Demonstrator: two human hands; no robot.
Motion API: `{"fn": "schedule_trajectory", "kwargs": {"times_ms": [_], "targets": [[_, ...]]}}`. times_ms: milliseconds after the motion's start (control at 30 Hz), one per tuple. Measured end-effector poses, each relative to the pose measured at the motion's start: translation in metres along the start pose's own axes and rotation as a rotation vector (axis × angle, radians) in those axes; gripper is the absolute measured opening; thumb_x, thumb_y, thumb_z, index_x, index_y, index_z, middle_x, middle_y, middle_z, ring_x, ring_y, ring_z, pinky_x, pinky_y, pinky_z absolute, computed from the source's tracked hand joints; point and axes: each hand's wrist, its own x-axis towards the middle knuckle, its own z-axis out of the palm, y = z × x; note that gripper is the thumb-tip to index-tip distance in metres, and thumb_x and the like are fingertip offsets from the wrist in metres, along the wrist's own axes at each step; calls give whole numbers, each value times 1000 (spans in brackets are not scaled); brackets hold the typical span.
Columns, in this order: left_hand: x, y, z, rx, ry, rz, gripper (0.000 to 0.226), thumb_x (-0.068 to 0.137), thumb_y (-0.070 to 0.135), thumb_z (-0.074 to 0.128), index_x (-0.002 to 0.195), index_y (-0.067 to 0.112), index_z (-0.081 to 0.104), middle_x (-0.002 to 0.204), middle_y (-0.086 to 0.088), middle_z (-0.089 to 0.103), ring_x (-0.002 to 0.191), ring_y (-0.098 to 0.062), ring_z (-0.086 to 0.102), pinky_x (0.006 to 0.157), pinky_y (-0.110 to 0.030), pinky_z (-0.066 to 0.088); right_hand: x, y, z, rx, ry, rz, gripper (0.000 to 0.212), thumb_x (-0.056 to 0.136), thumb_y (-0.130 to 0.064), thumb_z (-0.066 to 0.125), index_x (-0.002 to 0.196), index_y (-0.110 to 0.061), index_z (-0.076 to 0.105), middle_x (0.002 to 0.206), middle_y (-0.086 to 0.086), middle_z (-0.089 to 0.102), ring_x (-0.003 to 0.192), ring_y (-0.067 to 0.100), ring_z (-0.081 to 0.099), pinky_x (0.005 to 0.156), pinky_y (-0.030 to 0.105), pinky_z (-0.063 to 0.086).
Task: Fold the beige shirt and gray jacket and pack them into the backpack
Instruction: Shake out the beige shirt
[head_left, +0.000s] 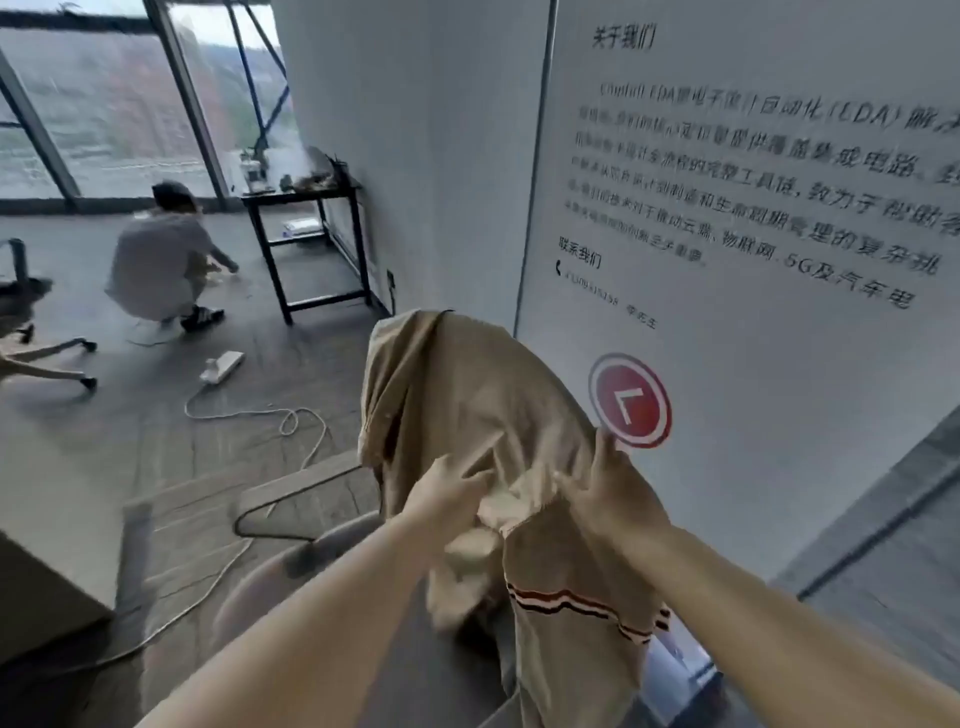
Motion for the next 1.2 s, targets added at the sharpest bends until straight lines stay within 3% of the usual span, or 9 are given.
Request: {"fn": "schedule_trajectory", "kwargs": {"times_ms": [200, 433, 500, 633, 733, 833, 1000, 1100, 1200], "targets": [[75, -33, 69, -470, -241, -288, 106, 44, 67, 81, 132, 15, 52, 117, -12, 68, 102, -30, 68, 89, -43, 54, 10, 15, 37, -60, 393, -119, 41, 97, -35, 37, 122, -4, 43, 100, 19, 66, 80, 36, 67, 62, 46, 56], [64, -14, 25, -641, -116, -311, 22, 81, 24, 59, 87, 2, 58, 66, -9, 51, 58, -22, 49, 47, -25, 41, 4, 0, 43, -314, 536, -328, 47, 78, -15, 62, 123, -3, 53, 121, 20, 46, 109, 41, 56, 103, 56, 36], [48, 3, -3, -606, -161, -262, 23, 79, 27, 61, 85, 4, 59, 65, -9, 53, 57, -21, 51, 46, -23, 43, -11, -20, 53, -259, 451, -450, 48, 81, -38, 57, 119, -9, 53, 116, 13, 51, 111, 32, 53, 108, 51, 29], [19, 41, -53, -572, -190, -58, 17, 80, 23, 65, 86, 8, 63, 65, -7, 63, 56, -19, 63, 54, -31, 53, -13, -66, 50, -319, 275, -382, 79, 58, -54, 70, 119, -6, 56, 105, 16, 63, 99, 33, 61, 96, 53, 45], [-15, 78, -81, -503, -200, 61, 21, 79, 23, 67, 93, 7, 68, 81, -9, 73, 75, -22, 69, 69, -35, 57, -7, -102, 3, -291, 227, -298, 49, 61, -22, 79, 102, -8, 57, 85, 12, 67, 68, 26, 68, 58, 38, 58], [-56, 126, -105, -436, -74, 191, 22, 72, 35, 74, 88, 20, 71, 83, -5, 73, 83, -21, 67, 76, -32, 54, -4, -144, -77, -348, 229, -258, 18, 90, -13, 59, 108, -10, 60, 103, 7, 68, 90, 22, 68, 76, 29, 55], [-143, 210, -154, -437, -37, 502, 19, 81, 42, 68, 80, 23, 72, 82, -3, 72, 85, -23, 67, 81, -33, 54, -18, -231, -224, -305, 553, -309, 20, 84, -1, 45, 70, -17, 47, 63, -5, 47, 65, 19, 52, 56, 27, 31], [-186, 243, -188, -407, 51, 940, 8, 80, 30, 72, 85, 23, 73, 93, 2, 70, 97, -21, 63, 86, -31, 49, -38, -289, -298, -304, 743, -439, 12, 81, -4, 49, 77, -13, 56, 74, 7, 60, 78, 31, 59, 62, 28, 32], [-201, 245, -221, 316, 493, 1413, 66, 65, 38, 74, 127, 25, 57, 131, -1, 48, 125, -18, 41, 106, -30, 35, -67, -336, -356, -252, 969, -569, 15, 81, -4, 49, 86, -10, 62, 87, 15, 66, 85, 35, 60, 64, 29, 34]]}}
